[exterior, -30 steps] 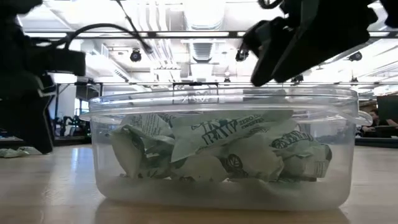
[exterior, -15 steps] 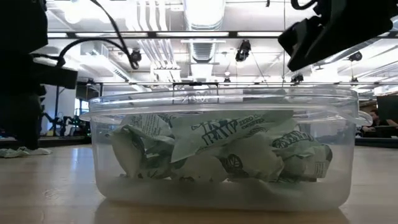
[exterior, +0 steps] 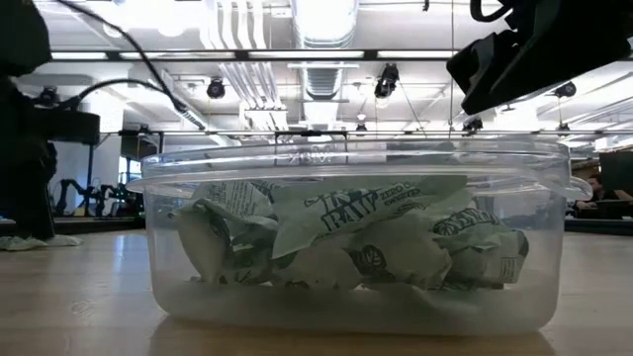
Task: Pick and place Stevia / Truvia into bins
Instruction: Put the stevia packet into the transparent container
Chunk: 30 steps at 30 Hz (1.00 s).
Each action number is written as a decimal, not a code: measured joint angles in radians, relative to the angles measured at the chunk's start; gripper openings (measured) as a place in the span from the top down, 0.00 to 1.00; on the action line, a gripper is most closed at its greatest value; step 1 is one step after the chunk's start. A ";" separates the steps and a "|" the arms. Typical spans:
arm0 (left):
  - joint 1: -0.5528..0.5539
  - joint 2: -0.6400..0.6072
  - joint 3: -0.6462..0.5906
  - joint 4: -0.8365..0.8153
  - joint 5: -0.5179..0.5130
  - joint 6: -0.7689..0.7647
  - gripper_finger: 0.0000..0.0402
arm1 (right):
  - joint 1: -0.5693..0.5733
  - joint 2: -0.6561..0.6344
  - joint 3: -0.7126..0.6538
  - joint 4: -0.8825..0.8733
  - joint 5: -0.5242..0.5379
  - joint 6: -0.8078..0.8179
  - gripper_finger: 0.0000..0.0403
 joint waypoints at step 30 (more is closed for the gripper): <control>0.000 -0.027 0.028 0.361 -0.035 0.206 0.98 | 0.000 0.000 0.000 0.013 0.000 -0.019 0.73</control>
